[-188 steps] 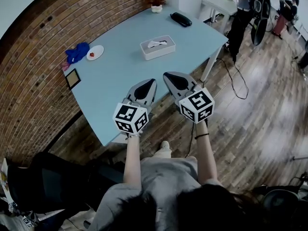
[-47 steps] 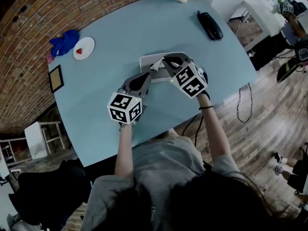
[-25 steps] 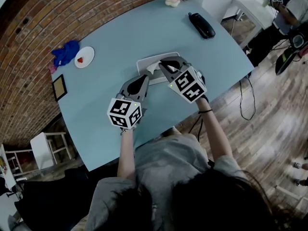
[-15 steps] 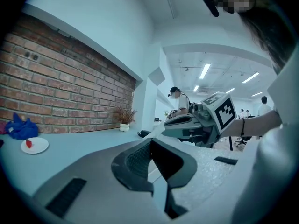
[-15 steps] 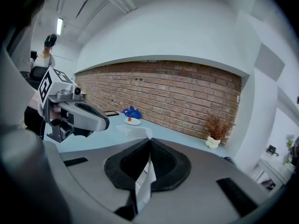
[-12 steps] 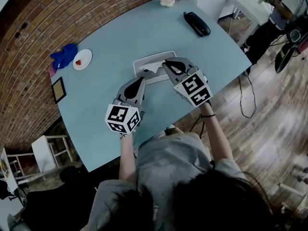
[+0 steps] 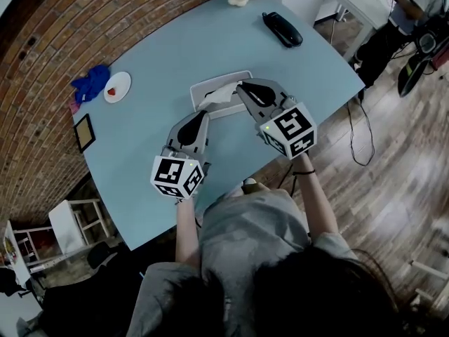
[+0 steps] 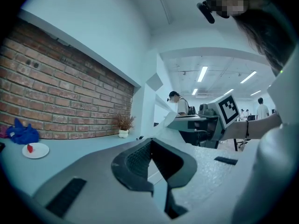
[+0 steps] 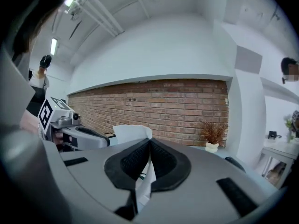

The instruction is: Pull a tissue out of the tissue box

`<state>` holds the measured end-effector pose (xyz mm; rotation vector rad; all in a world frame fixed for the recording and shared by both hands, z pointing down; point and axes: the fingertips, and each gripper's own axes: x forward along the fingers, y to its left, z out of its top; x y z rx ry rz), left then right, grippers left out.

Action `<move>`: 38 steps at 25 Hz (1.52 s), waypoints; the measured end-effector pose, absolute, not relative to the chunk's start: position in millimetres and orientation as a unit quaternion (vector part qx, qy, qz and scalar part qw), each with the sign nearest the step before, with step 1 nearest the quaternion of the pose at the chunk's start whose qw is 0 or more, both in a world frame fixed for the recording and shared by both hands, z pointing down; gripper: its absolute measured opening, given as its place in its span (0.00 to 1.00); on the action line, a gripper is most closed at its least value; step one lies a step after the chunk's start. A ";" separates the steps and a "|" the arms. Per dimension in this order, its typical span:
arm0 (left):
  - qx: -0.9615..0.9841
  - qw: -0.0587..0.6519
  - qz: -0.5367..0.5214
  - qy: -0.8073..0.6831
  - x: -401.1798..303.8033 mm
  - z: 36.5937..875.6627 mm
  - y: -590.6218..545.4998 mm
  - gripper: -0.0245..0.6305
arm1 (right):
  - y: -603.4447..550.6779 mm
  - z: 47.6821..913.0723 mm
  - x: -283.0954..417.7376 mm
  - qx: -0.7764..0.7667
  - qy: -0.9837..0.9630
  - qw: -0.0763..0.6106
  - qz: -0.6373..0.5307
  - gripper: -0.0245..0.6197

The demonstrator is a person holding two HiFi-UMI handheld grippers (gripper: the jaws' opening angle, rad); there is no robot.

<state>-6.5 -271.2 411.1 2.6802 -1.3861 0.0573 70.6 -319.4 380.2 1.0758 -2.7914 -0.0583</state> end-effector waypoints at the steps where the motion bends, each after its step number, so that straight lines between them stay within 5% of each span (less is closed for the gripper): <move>1: 0.887 0.059 0.016 -0.458 -6.0 408.5 -269.9 0.04 | -317.8 376.9 70.5 0.358 -0.931 0.069 -0.019 0.04; 16: 0.889 0.023 -0.006 -0.457 -3.4 377.6 -256.9 0.04 | -296.2 355.3 76.3 0.347 -0.938 -0.016 0.008 0.04; 38: 0.886 0.004 -0.015 -0.463 -2.3 366.2 -248.7 0.04 | -285.0 358.0 83.4 0.343 -0.939 -0.021 -0.007 0.04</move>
